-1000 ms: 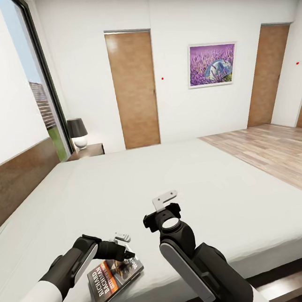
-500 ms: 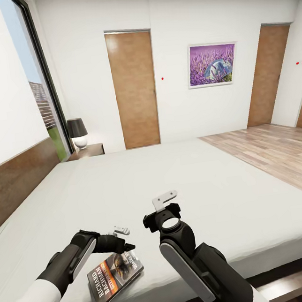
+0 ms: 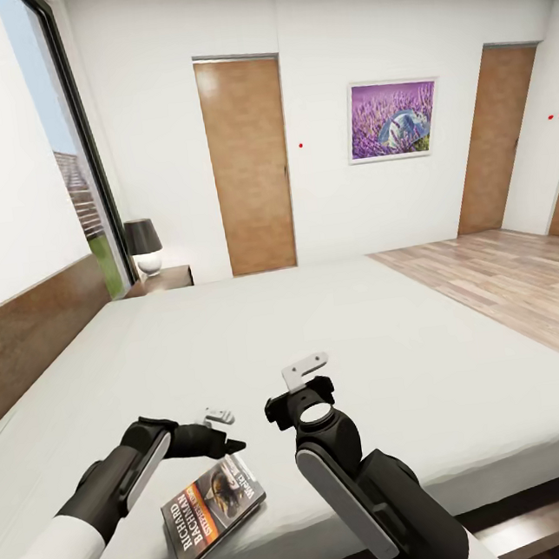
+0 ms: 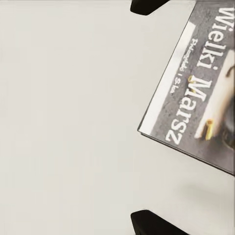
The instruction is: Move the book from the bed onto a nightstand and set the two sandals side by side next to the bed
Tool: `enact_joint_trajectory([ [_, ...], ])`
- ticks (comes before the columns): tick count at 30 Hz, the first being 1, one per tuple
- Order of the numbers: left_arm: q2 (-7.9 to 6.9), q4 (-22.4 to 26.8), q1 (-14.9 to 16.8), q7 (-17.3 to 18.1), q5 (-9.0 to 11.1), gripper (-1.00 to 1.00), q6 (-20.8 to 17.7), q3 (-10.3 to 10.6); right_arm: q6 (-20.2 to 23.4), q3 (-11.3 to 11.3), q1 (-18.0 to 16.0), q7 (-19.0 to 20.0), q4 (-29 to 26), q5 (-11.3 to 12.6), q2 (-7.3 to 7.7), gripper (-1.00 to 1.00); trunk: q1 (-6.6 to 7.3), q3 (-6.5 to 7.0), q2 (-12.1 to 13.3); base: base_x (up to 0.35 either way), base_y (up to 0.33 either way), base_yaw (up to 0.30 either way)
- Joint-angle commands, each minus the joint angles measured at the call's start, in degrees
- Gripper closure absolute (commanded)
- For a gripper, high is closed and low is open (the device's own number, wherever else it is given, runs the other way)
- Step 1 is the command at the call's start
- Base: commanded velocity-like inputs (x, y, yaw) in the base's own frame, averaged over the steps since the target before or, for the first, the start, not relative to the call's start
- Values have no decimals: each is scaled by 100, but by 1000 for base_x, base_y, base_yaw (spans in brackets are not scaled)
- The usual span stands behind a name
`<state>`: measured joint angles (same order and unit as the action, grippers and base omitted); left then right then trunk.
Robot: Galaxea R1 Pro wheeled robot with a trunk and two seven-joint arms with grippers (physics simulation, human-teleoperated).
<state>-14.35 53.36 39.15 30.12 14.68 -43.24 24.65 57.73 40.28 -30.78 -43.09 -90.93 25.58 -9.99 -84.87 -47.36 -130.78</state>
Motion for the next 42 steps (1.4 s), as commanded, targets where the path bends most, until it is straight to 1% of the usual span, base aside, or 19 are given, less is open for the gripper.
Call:
enact_joint_trajectory([
  [1,-13,28,5,3,26,-100,-66,0,19,6,-7,-60,-4,52,0,-100,1,-6,-3,0,0,0],
  [3,-22,47,5,10,26,-100,-96,-22,19,6,-7,-60,-4,52,0,-100,1,-6,-3,0,0,0],
  [6,-64,110,5,23,28,-100,-158,-154,19,3,-7,-60,-4,52,0,-100,1,-6,-3,0,0,0],
  [7,-64,110,5,23,28,-100,-158,-154,19,3,-7,-60,-4,52,0,-100,1,-6,-3,0,0,0],
  [12,-105,218,5,33,22,-100,-248,-458,19,-1,-7,-60,-4,58,0,-100,1,-6,-3,0,0,0],
  [13,-105,218,5,33,22,-100,-248,-458,19,-1,-7,-60,-4,58,0,-100,1,-6,-3,0,0,0],
  [16,-136,253,5,37,23,-100,-356,-593,19,-1,-7,-60,-4,57,0,-100,1,-6,-3,0,0,0],
  [17,-136,253,5,37,23,-100,-356,-593,19,-1,-7,-60,-4,57,0,-100,1,-6,-3,0,0,0],
  [23,-192,394,5,37,19,-100,-470,-818,19,-2,-7,-60,-4,58,0,-100,1,-6,-3,0,0,0],
  [25,-216,450,5,37,18,-100,-484,-929,19,-2,-7,-60,-4,59,0,-100,1,-6,-3,0,0,0],
  [28,-242,504,5,37,16,-100,-499,-1155,19,-2,-7,-60,-1,59,0,-100,1,-6,-3,0,0,0],
  [29,-242,504,5,37,16,-100,-499,-1155,19,-2,-7,-60,-1,59,0,-100,1,-6,-3,0,0,0],
  [31,-252,528,5,37,12,-100,-506,-1298,19,-2,-7,-60,-1,60,0,-100,1,-6,-3,0,0,0],
  [33,-259,543,5,37,6,-100,-510,-1399,19,-2,-7,-60,0,60,0,-100,1,-6,-3,0,0,0],
  [35,-263,553,5,37,1,-100,-513,-1463,19,-2,-5,-60,0,62,0,-100,1,-6,-3,0,0,0],
  [42,-268,600,5,38,-6,-100,-517,-1540,18,1,0,-60,-2,72,0,-100,1,-6,-3,0,0,0],
])
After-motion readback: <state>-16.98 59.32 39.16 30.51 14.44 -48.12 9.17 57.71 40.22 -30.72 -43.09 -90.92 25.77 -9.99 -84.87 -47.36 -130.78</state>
